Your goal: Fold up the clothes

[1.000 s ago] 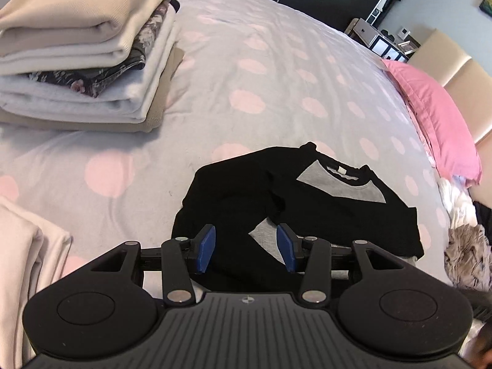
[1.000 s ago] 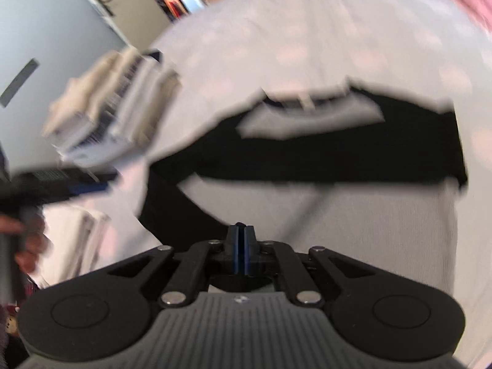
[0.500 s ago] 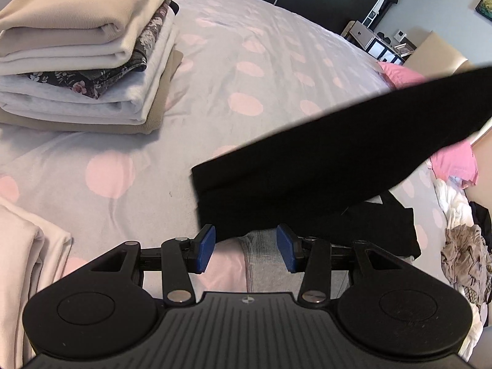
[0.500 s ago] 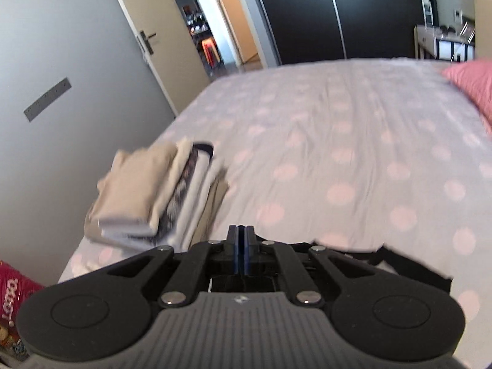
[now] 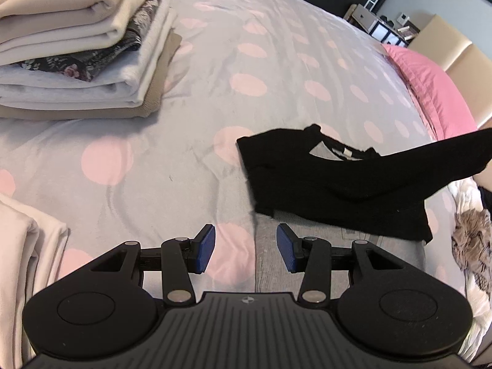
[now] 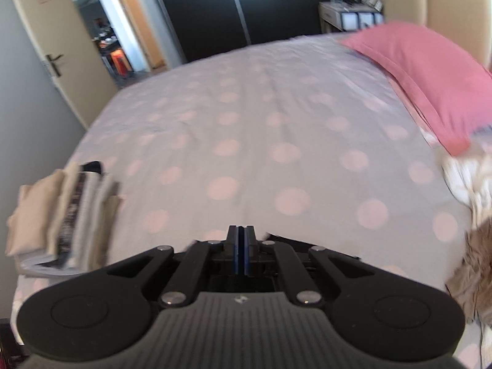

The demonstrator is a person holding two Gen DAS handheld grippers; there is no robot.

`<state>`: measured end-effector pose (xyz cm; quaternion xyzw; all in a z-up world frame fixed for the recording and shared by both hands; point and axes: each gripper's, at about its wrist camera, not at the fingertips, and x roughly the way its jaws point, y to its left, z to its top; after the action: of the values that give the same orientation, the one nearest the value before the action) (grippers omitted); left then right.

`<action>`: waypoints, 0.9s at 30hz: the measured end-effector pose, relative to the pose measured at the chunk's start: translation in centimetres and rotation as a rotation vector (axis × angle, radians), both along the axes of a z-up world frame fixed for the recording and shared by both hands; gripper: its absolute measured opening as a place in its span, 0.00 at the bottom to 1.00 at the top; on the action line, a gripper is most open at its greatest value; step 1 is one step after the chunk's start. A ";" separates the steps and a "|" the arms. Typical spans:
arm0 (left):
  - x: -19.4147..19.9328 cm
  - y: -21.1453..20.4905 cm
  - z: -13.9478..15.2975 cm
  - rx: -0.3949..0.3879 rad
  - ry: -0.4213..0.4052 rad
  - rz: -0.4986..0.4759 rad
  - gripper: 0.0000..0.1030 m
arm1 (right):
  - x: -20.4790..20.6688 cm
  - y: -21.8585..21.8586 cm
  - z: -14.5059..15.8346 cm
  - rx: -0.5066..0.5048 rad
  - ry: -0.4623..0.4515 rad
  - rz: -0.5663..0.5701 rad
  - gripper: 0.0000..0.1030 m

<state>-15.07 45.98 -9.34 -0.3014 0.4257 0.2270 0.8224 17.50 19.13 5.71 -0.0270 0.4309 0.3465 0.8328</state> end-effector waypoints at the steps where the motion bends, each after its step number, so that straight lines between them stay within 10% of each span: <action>1: 0.2 -0.1 -0.1 0.001 0.006 -0.005 0.41 | 0.8 -0.5 -1.0 -0.015 0.009 -0.018 0.04; 11: 2.3 -1.1 -2.3 0.017 0.070 -0.071 0.42 | 6.6 -3.3 -11.5 -0.094 0.167 -0.139 0.05; 27: 6.4 -3.5 -4.4 0.137 0.127 -0.218 0.42 | 9.8 -6.8 -19.0 -0.143 0.203 -0.175 0.31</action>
<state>-8.71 42.50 -13.74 -0.1815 0.4908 0.1834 0.8322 27.35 12.36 -13.28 -0.0132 0.5373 0.2417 0.8079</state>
